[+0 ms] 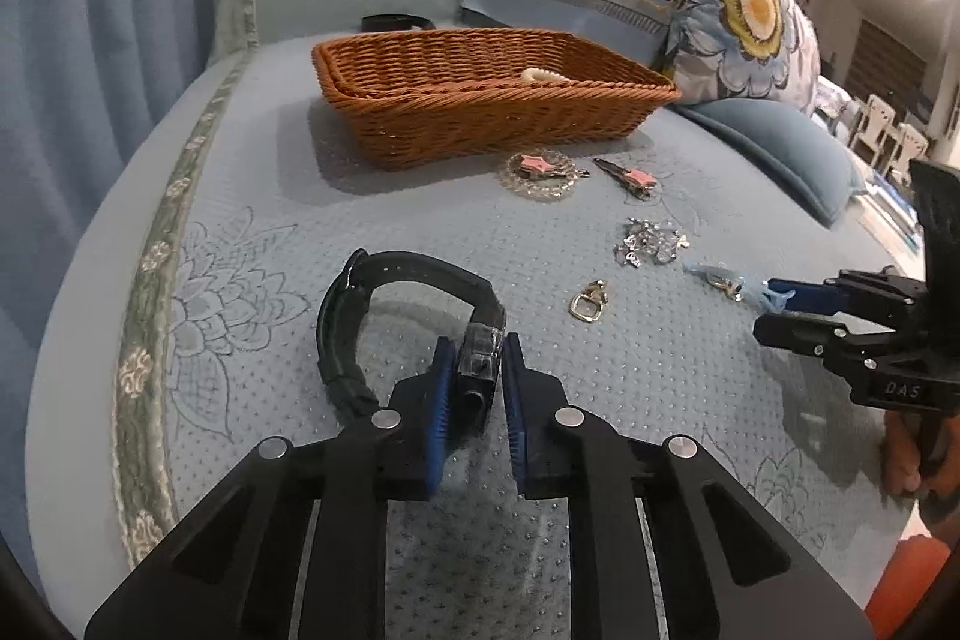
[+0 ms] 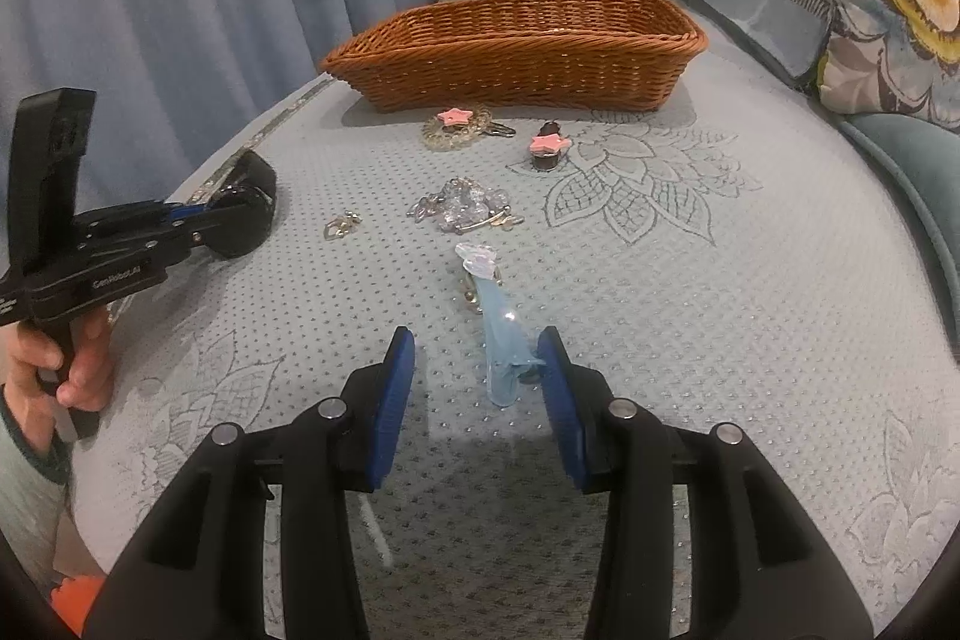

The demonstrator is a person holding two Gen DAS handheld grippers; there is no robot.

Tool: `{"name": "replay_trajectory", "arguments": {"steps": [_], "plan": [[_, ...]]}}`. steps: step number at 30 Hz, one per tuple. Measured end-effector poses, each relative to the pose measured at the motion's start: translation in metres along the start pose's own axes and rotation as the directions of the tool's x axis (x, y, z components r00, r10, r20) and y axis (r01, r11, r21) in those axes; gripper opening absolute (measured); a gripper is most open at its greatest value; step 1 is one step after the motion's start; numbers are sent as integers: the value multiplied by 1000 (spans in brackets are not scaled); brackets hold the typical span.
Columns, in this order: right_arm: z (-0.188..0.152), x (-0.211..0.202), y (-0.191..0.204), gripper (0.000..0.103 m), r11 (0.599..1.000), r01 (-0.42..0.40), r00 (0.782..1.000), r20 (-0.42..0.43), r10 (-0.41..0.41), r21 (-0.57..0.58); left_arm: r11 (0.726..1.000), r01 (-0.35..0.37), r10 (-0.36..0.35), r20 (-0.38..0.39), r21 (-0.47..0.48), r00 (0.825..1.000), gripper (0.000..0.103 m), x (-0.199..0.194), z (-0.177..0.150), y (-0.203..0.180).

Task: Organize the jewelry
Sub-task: 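Grasp the black watch with the left tool while the right tool grasps the clear blue clip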

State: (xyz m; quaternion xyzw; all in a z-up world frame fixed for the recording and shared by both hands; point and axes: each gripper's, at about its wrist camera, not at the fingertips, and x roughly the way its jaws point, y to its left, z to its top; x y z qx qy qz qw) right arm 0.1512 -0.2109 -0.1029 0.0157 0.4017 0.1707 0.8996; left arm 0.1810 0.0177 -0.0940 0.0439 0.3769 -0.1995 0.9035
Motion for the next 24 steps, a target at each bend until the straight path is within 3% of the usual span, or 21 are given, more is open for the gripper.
{"name": "replay_trajectory", "arguments": {"steps": [4,6,7,17,24], "plan": [[9,8,-4,36,1000,-4,1000,-20,5,21,1000,-23,24,6,-18,1000,13,-1,0,-2],[12,10,-5,15,1000,-2,1000,-28,2,21,999,-24,24,12,-32,1000,13,-3,-1,-3],[11,10,-5,13,1000,-8,1000,-29,9,25,999,-22,23,17,-39,1000,13,-5,-2,-4],[15,-17,-10,10,999,-25,998,61,22,46,996,19,-8,126,-82,992,12,-30,4,-16],[69,-31,-14,11,999,-48,986,159,44,24,996,47,-28,238,-71,971,11,-46,52,-19]]}}
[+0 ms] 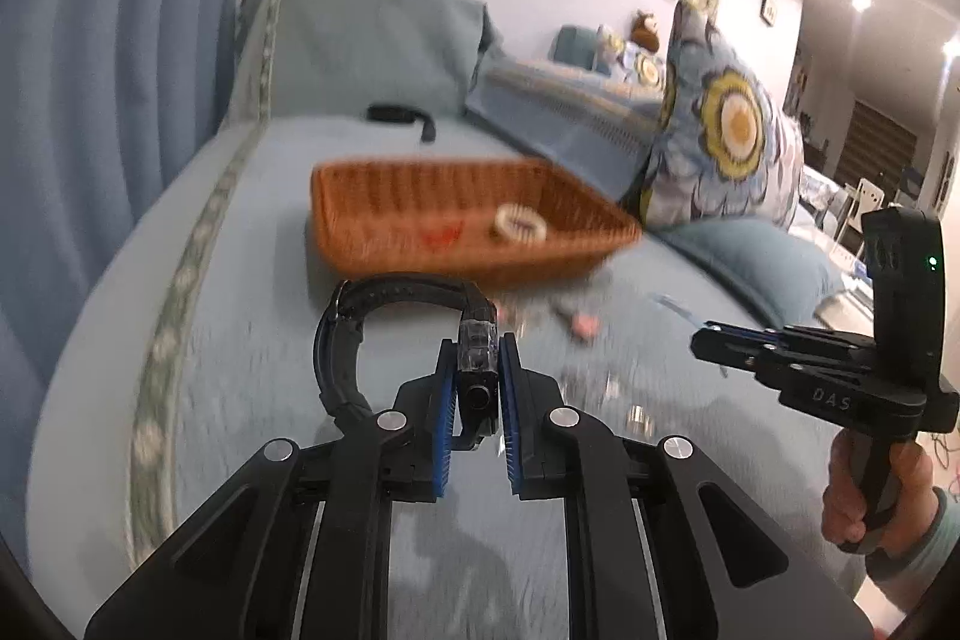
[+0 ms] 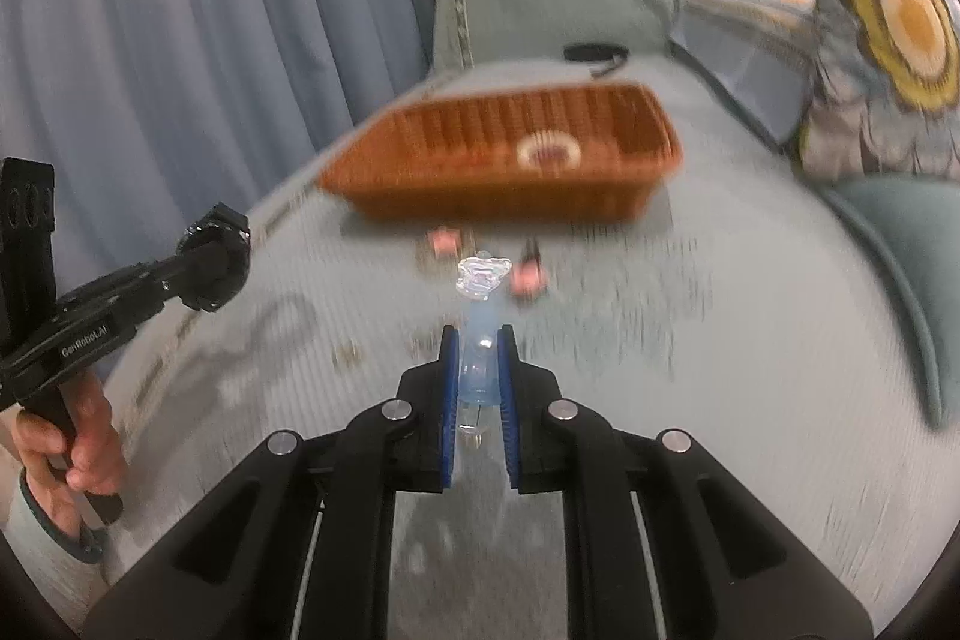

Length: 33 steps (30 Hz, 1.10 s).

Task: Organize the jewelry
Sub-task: 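Lower the watch and clip into the basket and open both tools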

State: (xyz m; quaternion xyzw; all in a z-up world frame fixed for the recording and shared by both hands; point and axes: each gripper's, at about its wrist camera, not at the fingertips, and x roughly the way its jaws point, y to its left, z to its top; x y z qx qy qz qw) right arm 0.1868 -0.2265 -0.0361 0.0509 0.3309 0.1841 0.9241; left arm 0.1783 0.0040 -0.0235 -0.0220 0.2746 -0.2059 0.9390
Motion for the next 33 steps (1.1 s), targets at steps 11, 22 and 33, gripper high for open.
{"name": "replay_trajectory", "arguments": {"steps": [11,22,33], "plan": [[111,87,-17,10,998,31,1000,5,-31,-48,999,16,-16,1,-40,1000,12,94,84,15],[118,156,-39,11,999,49,989,-144,-47,10,999,3,-7,-116,-32,993,12,159,78,23],[104,125,-55,17,993,-38,991,-127,51,108,992,122,-123,-90,-20,988,44,112,77,10]]}}
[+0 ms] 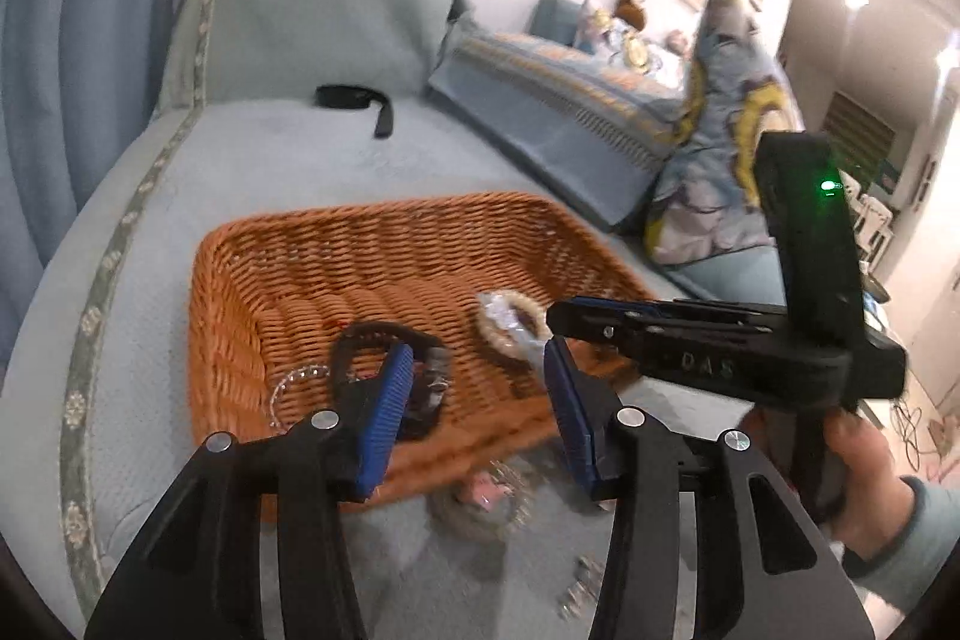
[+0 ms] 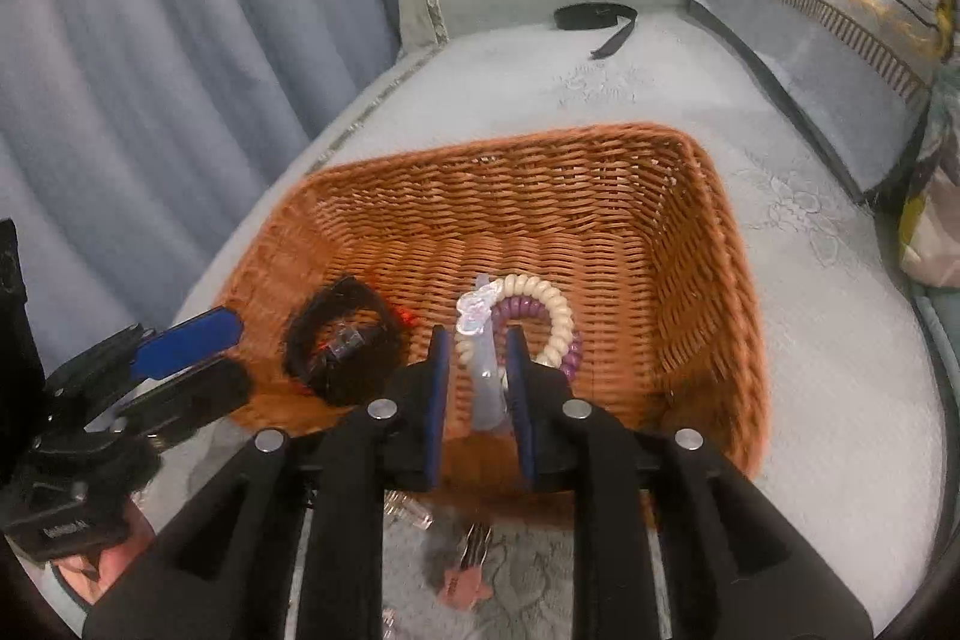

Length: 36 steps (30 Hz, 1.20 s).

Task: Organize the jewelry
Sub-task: 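Lower the watch and clip into the basket and open both tools, then grasp the silver clasp charm with the left tool while the right tool grasps the pink-star keychain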

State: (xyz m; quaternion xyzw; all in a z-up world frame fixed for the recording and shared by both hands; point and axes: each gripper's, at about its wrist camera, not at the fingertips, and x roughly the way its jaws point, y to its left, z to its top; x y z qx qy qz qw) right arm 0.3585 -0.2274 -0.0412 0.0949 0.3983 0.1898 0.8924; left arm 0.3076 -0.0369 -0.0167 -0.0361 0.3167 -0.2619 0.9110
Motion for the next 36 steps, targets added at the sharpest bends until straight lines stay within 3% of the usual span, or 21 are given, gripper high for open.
{"name": "replay_trajectory", "arguments": {"steps": [2,4,6,8,16,22,24,29,33,36], "plan": [[-6,-14,-2,20,1000,-13,1000,14,13,11,999,30,-30,19,-11,999,44,-19,-6,-3],[-14,-29,-4,27,999,-30,999,37,29,23,999,50,-49,42,-19,998,44,-38,-13,-6],[-26,-46,-6,41,999,-27,997,67,26,22,999,48,-47,66,-15,997,44,-56,-22,-9],[-40,-59,-6,46,999,-29,995,93,27,17,999,35,-34,76,-13,997,44,-70,-32,-13],[-94,-56,-1,46,1000,-2,998,66,3,-29,998,28,-25,44,-59,999,44,-84,-96,-13],[-104,-38,4,46,999,26,999,39,-25,-47,997,44,-49,-78,-66,996,44,-59,-125,-2],[-105,-36,5,46,998,34,999,38,-32,-54,998,46,-51,-125,-50,991,44,-51,-131,-4],[-107,-33,5,46,997,52,998,30,-50,-65,999,-5,14,-171,52,985,44,-40,-137,-20],[-109,-30,7,46,995,65,998,26,-63,-82,996,-49,62,-189,73,980,44,-31,-136,-22],[-110,-28,10,46,992,73,997,14,-72,-100,994,-61,78,-205,90,976,37,-23,-132,-24]]}}
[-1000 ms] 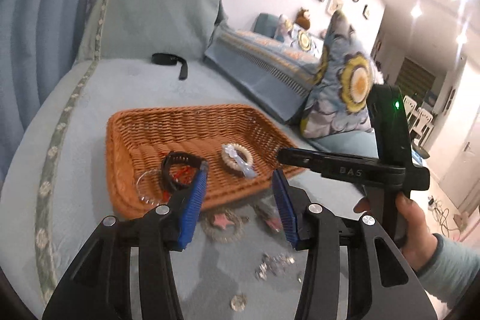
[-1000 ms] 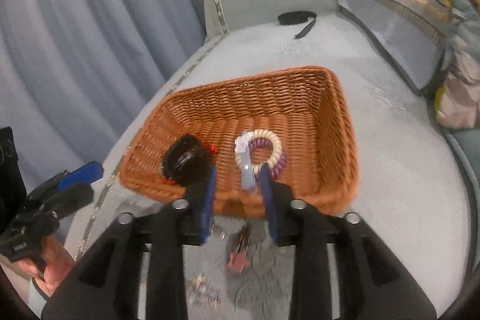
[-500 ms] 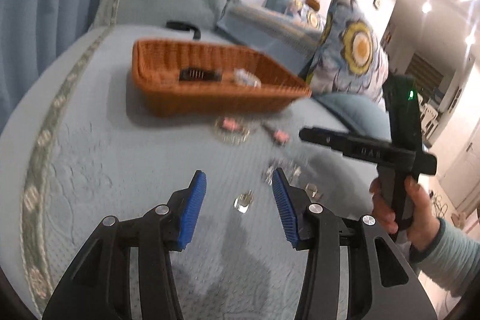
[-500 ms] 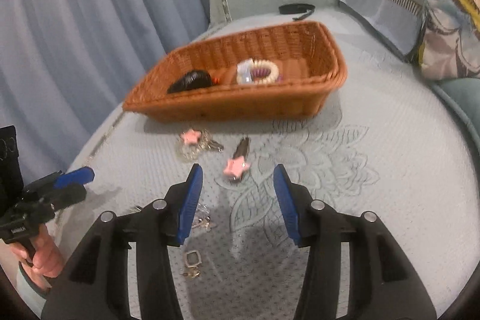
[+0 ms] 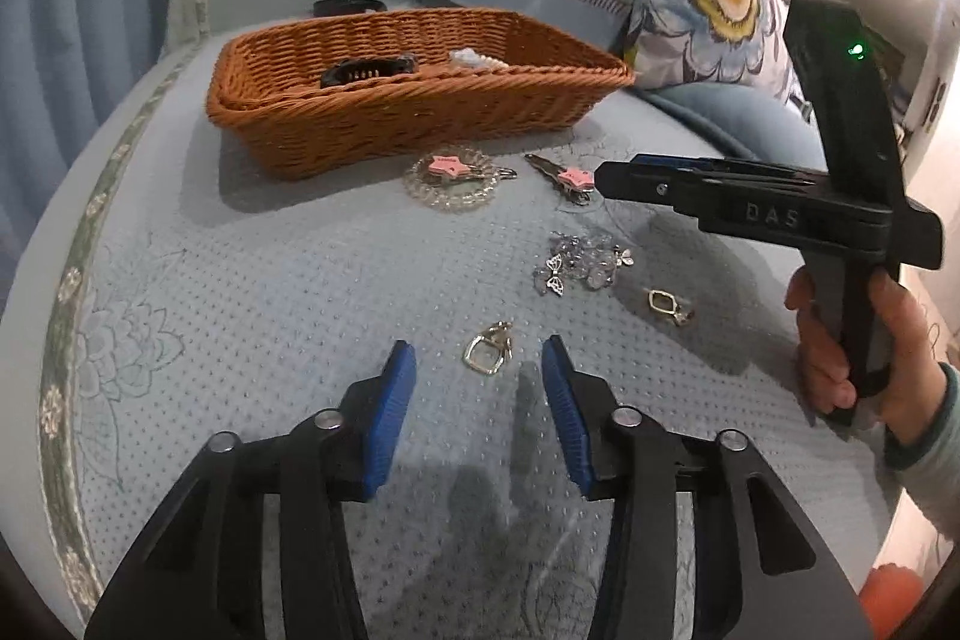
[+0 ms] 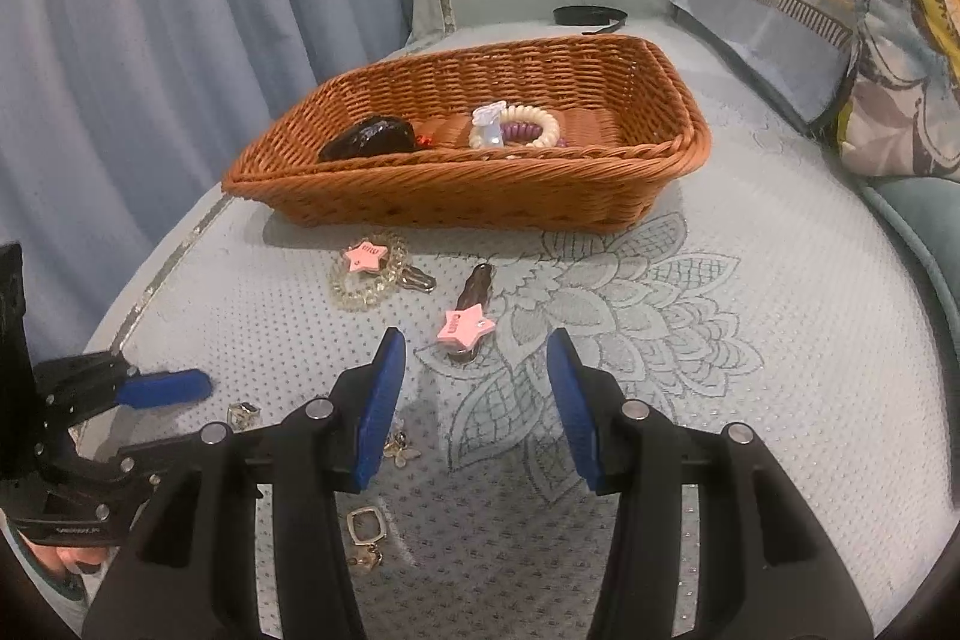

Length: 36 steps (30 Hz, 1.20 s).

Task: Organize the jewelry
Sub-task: 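Grasp the silver clasp charm with the left tool while the right tool grasps the pink-star keychain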

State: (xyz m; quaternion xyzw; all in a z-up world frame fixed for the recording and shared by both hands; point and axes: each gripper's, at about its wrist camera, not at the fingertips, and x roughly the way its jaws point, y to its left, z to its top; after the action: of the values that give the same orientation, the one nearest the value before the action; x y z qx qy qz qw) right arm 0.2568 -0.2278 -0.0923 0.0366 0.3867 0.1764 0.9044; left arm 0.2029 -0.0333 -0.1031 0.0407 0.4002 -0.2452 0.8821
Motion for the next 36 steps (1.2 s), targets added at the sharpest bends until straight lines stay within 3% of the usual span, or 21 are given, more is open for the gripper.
{"name": "replay_trajectory", "arguments": {"steps": [5,14,20,21,26,28,36], "plan": [[-1,2,3,46,1000,23,1000,-13,-23,-13,996,-43,44,-19,73,999,25,9,2,-16],[13,27,5,45,999,35,995,-96,-37,-17,997,-42,43,-13,70,999,24,8,0,-14],[13,35,22,25,990,95,989,-106,-107,-108,997,-55,56,-14,53,998,13,9,0,-13],[13,35,24,21,989,95,989,-105,-107,-114,997,-54,55,-13,52,998,13,9,0,-13],[10,29,21,21,992,68,993,-90,-78,-103,996,-62,62,-2,59,998,12,7,-1,-15],[8,25,19,21,995,48,995,-81,-55,-91,997,-59,59,1,50,998,0,7,0,-14],[5,14,26,21,993,21,999,-40,-26,-113,998,-45,45,13,33,999,0,3,0,-8]]}}
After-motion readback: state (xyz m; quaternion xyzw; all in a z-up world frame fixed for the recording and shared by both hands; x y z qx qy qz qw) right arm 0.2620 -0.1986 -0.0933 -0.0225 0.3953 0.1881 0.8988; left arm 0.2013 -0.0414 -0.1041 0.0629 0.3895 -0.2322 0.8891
